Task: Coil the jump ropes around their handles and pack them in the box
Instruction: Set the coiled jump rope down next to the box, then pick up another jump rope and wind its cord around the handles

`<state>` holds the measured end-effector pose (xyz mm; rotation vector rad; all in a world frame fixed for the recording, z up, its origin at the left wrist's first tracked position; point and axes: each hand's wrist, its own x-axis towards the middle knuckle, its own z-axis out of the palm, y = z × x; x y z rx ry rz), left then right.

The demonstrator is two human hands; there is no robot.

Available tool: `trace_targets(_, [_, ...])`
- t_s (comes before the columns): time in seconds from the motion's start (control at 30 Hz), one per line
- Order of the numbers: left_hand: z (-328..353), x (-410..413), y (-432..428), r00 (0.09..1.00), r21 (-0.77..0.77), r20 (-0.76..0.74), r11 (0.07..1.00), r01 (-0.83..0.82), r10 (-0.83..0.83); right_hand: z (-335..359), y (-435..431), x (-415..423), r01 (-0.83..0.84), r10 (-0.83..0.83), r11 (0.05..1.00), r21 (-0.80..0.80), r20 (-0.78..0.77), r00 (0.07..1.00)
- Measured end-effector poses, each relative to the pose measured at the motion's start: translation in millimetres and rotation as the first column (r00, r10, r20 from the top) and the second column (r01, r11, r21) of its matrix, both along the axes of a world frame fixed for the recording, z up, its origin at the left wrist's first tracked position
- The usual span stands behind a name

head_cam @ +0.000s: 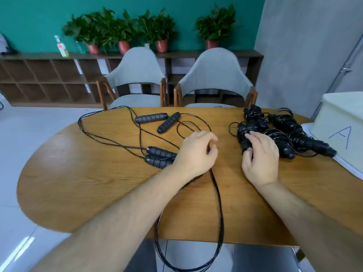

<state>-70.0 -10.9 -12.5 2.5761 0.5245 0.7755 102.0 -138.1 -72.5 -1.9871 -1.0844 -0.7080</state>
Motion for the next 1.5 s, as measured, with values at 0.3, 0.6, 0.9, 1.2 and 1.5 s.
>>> trace_targets(0.3, [-62, -132, 49, 0.952, -0.024, 0.038, 0.953, -0.302, 0.303, 15, 72, -136, -0.417, 0.276, 0.802, -0.427, -0.354, 0.894])
trace_targets(0.6, [-73, -130, 63, 0.941, -0.181, -0.036, 0.924, -0.337, 0.336, 7, 100, -149, -0.356, 0.139, 0.846, -0.396, -0.481, 0.866])
trace_targets(0.9, [-69, -132, 64, 0.924, -0.390, -0.056, 0.844, -0.368, 0.377, 17, 102, -174, -0.592, 0.226, 0.730, -0.343, -0.696, 0.682])
trace_targets(1.2, [-43, -118, 60, 0.853, -0.399, -0.302, 0.756, -0.519, 0.425, 25, 95, -173, -0.733, 0.205, 0.605, -0.312, -0.828, 0.522])
trace_targets(1.5, [-32, -156, 58, 0.667, -0.043, -0.523, 0.765, -0.643, 0.531, 37, 111, -196, -0.461, 0.202, 0.808, -0.366, -0.562, 0.802])
